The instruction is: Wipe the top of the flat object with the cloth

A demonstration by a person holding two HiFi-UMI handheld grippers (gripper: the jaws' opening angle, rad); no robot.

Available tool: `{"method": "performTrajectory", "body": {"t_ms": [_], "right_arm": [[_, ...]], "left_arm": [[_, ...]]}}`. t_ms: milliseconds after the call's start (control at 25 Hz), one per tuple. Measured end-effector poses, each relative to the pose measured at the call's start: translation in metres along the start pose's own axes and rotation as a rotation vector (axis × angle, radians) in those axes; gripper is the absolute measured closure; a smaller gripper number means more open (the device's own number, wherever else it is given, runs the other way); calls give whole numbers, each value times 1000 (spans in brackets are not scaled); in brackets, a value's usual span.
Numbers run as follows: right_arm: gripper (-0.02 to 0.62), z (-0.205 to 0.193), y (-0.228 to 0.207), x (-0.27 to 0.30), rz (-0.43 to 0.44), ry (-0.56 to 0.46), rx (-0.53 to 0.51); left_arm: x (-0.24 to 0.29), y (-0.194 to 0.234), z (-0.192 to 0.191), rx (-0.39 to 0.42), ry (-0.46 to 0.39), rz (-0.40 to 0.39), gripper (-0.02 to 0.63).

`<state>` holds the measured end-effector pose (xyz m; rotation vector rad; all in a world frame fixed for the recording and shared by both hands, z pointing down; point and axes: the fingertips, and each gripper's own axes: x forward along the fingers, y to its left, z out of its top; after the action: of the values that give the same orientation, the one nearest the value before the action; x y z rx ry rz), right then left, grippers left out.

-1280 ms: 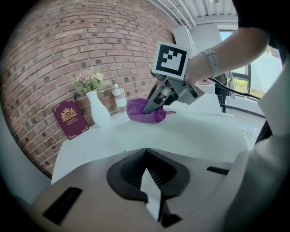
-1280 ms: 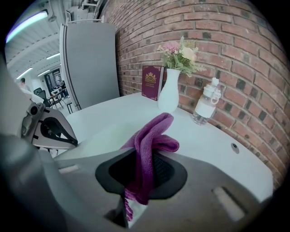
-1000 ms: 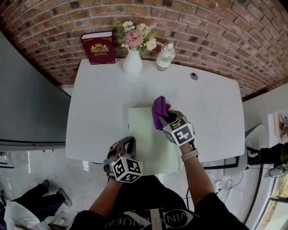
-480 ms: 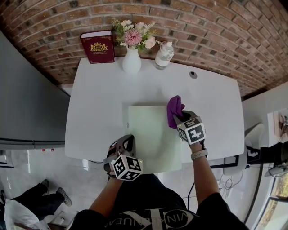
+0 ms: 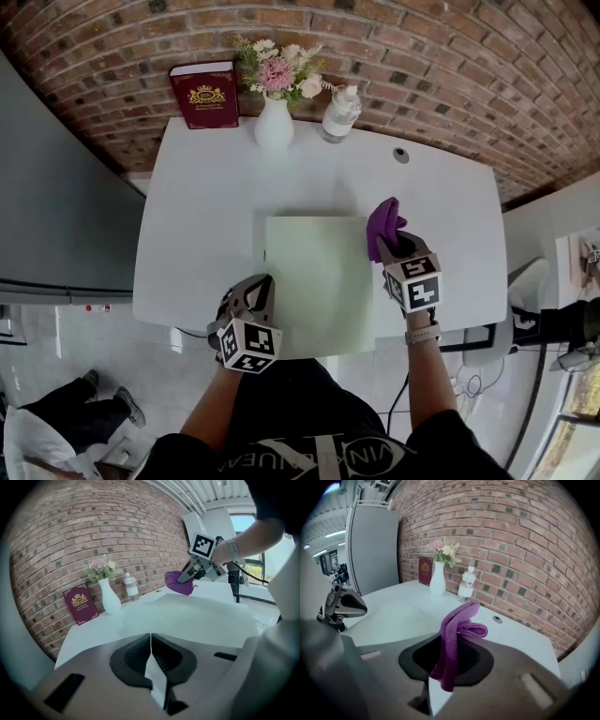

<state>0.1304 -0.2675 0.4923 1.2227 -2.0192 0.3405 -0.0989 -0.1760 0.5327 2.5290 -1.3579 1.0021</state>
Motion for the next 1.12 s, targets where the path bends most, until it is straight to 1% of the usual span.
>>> {"method": "performTrajectory", "body": {"t_ms": [80,160,280,480,640,720,840,960,1120], "right_arm": [[528,12,21,-3,63,-50,17],[528,24,49,-3,151,-89,44],[528,37,94,2,280,-117,61],[528,50,157,9,422,-112,0],[528,56,203,10,519,-111,-45],[528,54,225,9,564,-101,-68],[528,42,249,9,597,-64,-137],[528,27,253,12,575,-41,-213],[528,22,238,12,537,-44,-212]], "left_arm": [[-8,5,0,-21,-16,15,594],[-15,4,-1,-43,-19,17,594],[-26,-7,-2,-85,-19,7,594],[-39,-39,-13,-92,-1,-27,592],[-50,-56,-24,-96,11,-25,592],[-53,-63,-29,-86,26,-19,592],[-52,-68,-35,-48,60,-3,594],[-50,-69,-36,-39,86,6,594],[-49,-69,-36,-50,106,7,595]]}}
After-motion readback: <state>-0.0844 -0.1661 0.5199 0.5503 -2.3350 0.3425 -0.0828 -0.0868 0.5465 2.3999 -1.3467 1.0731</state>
